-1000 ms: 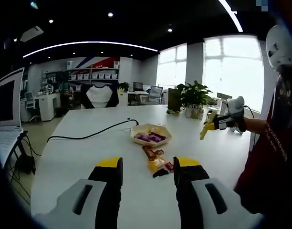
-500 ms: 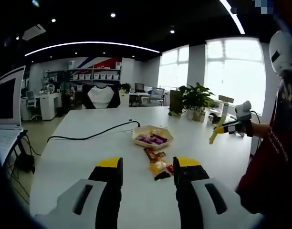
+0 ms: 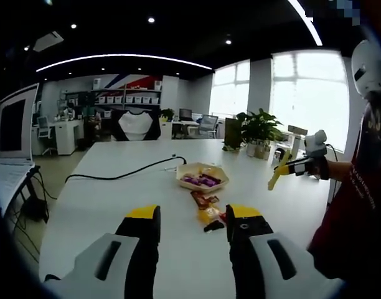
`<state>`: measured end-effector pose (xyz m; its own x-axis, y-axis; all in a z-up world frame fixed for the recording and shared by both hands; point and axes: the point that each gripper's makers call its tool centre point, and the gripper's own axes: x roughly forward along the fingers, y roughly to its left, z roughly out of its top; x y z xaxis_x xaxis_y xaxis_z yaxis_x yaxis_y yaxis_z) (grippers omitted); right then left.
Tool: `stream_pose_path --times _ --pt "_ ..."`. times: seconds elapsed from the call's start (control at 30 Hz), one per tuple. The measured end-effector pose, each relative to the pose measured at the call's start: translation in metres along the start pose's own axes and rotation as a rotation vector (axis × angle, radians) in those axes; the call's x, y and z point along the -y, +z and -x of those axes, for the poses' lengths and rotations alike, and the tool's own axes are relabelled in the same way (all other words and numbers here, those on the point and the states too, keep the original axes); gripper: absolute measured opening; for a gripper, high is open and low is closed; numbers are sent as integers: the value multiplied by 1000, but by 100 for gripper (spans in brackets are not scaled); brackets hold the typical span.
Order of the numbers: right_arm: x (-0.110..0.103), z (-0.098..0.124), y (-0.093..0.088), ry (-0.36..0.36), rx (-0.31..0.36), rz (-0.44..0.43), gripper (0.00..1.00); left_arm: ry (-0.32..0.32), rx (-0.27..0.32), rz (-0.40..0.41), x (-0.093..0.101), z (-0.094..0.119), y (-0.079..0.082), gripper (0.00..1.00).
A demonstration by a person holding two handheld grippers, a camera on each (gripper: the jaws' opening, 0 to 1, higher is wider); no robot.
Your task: Place the target food into the container with the food tongs after gripping and lifting it, then release it inside without dropping or visibly crushing the food.
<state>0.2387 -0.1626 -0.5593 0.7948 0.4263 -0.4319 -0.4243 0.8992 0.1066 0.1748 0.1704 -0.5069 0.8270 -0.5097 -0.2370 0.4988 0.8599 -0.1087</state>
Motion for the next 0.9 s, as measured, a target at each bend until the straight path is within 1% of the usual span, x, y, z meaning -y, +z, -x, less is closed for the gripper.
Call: stream_pose_path --times 0.03,0.13,0.23,0.3,0.4,0.5,0.67,0.9 --pt "-9 -6 1 15 -4 4 22 4 1 1 -1 1 -1 45" --pt "-24 -14 1 51 -13 26 22 11 -1 4 -3 3 -2 45" --pt "-47 -22 4 89 -15 39 22 20 1 4 -5 4 -2 45" --pt "-56 -26 5 108 -15 37 22 23 -1 1 -5 4 -2 45" --pt "-71 -38 8 143 -19 4 22 28 -12 -11 -6 6 -4 45" --pt "-81 -47 8 152 -22 -28 22 34 -10 -10 -7 11 -4 45" --pt "-96 -62 11 172 -25 -36 22 72 -11 -5 -16 25 -6 45" --pt "-114 -76 9 192 -43 -10 22 111 -14 -1 -26 38 -9 45"
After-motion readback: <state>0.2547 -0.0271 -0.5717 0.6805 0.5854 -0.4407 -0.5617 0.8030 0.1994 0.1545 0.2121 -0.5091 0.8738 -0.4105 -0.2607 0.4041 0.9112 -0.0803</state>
